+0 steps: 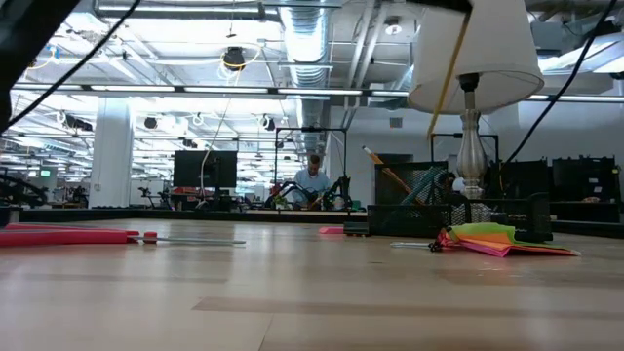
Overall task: Pick and place office supplies into organizer
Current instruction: Put the yellow pencil into the desk organizer
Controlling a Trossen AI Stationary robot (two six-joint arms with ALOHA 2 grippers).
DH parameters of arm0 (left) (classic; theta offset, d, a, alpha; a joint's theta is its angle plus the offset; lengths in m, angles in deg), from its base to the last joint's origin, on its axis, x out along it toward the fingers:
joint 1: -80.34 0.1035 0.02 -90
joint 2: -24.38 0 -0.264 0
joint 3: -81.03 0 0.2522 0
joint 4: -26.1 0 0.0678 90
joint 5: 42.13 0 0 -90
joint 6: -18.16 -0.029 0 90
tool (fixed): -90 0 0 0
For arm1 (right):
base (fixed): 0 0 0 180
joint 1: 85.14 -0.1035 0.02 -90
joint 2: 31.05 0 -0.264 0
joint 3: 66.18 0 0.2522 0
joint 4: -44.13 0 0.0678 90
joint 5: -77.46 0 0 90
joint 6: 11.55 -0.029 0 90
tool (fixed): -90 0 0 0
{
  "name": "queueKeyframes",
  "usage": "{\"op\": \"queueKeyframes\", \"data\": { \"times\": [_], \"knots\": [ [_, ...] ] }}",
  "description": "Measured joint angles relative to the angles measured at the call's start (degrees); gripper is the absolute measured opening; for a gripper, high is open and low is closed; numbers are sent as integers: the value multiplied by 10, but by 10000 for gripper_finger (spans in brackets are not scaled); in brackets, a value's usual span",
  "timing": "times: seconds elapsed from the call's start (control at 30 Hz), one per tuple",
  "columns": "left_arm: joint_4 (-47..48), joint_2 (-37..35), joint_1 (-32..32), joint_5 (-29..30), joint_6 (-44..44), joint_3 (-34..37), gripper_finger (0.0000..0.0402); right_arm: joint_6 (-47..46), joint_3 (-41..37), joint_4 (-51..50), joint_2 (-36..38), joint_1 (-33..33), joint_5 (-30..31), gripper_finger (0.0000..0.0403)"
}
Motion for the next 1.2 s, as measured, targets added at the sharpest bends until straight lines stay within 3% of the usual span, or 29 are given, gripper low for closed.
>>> {"op": "queueKeyframes", "data": {
  "times": [0.27, 0.43, 0.97, 1.2],
  "knots": [
    [34, 8, 57, -55, 40, 18, 1, -18, -28, 28, 0, -56, 18, 114],
    [57, 16, 57, -49, 37, 19, 1, -36, -33, 32, 0, -77, 25, 114],
    [35, -15, 8, 3, 3, 19, 0, -30, -33, 35, 0, -79, 38, 114],
    [41, -28, -10, -1, 43, 17, 0, -26, -33, 34, 0, -79, 39, 114]
  ]
}}
